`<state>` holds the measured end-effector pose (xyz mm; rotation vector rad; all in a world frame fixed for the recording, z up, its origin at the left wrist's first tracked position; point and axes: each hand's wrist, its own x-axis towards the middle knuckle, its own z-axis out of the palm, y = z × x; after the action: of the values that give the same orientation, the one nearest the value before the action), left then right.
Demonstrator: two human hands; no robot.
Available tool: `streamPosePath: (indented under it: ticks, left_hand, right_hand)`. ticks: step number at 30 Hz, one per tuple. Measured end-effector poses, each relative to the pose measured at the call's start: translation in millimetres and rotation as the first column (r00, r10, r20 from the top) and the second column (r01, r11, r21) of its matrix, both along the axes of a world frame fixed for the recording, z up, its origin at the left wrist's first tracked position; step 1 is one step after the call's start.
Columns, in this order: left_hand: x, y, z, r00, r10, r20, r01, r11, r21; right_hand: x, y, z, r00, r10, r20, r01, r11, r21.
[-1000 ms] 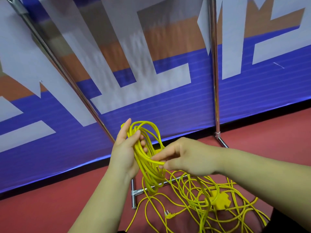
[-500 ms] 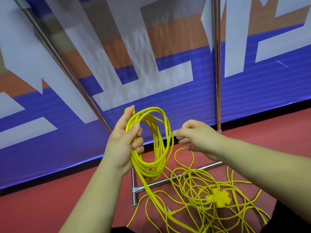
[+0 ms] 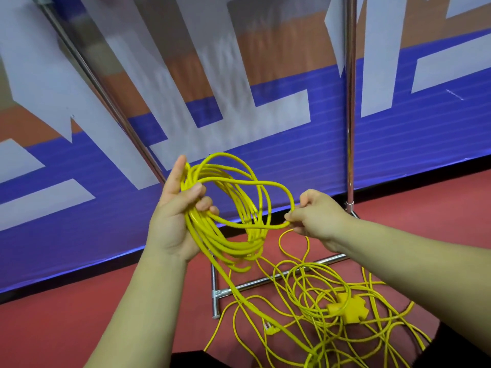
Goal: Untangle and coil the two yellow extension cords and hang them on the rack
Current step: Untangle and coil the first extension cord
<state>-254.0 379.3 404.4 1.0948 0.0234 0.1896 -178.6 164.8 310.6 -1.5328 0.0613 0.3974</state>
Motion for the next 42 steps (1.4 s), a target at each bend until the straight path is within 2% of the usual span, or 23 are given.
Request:
streamPosePath:
  ticks: [3,5,7,9,11,13,16,18,20,22,29,31,33,37,39,42]
  left_hand:
    - [0,-3,0,0.999,-0.014,-0.047,0.019,0.995,0.101]
    - [-1,-8,-5,0.994,-0.065,-0.092,0.081,0.979,0.185]
    - [-3,-11,-9,0.986,-0.096,-0.134,0.129,0.957,0.258]
    - [-5,-14,-13,0.979,-0.124,-0.162,0.169,0.936,0.310]
    - [-4,-18,-16,0.973,-0.142,-0.181,0.196,0.923,0.331]
    - [-4,-22,-18,0.969,-0.150,-0.196,0.210,0.918,0.335]
    - [-4,-23,-19,0.966,-0.173,-0.190,0.224,0.931,0.290]
    - [-4,-21,-18,0.965,-0.188,-0.181,0.229,0.942,0.244]
    - [-4,-20,-16,0.963,-0.201,-0.178,0.240,0.942,0.233]
    - [-6,-20,-13,0.955,-0.239,-0.175,0.277,0.929,0.245]
    - [-7,-24,-15,0.876,-0.411,-0.253,0.458,0.873,0.166]
    - [-8,-26,-16,0.873,-0.420,-0.250,0.462,0.875,0.146]
    - [-7,-27,-15,0.906,-0.358,-0.225,0.391,0.913,0.119]
    - [-5,-22,-12,0.969,-0.202,-0.144,0.214,0.974,0.072]
    - [-4,-16,-12,0.979,-0.171,-0.114,0.179,0.982,0.059]
    - [-3,-10,-13,0.975,-0.201,-0.092,0.204,0.978,0.031]
  right_hand:
    - [4,3,0,0.999,-0.017,0.043,0.016,1.000,0.012]
    - [9,0,13,0.991,0.011,0.133,-0.017,0.999,0.042]
    - [13,-6,32,0.952,0.125,0.279,-0.125,0.992,-0.018]
    - [11,-10,49,0.875,0.289,0.388,-0.258,0.957,-0.130]
    - [6,-8,56,0.793,0.423,0.439,-0.361,0.906,-0.221]
    - [0,-4,54,0.738,0.489,0.465,-0.398,0.872,-0.284]
    - [-2,-3,52,0.753,0.435,0.494,-0.346,0.900,-0.265]
    - [1,-6,53,0.815,0.319,0.483,-0.295,0.947,-0.128]
    - [5,-10,51,0.896,0.196,0.399,-0.229,0.973,0.037]
    - [9,-11,46,0.944,0.110,0.311,-0.154,0.981,0.121]
    - [28,-20,30,0.974,-0.133,0.183,0.099,0.978,0.185]
    - [35,-26,24,0.966,-0.161,0.201,0.135,0.981,0.138]
    - [38,-32,18,0.958,-0.132,0.255,0.131,0.991,0.022]
    - [37,-37,12,0.948,0.067,0.312,0.019,0.964,-0.264]
    - [34,-34,10,0.942,0.138,0.306,-0.034,0.946,-0.322]
    - [35,-29,5,0.946,0.122,0.299,-0.018,0.945,-0.327]
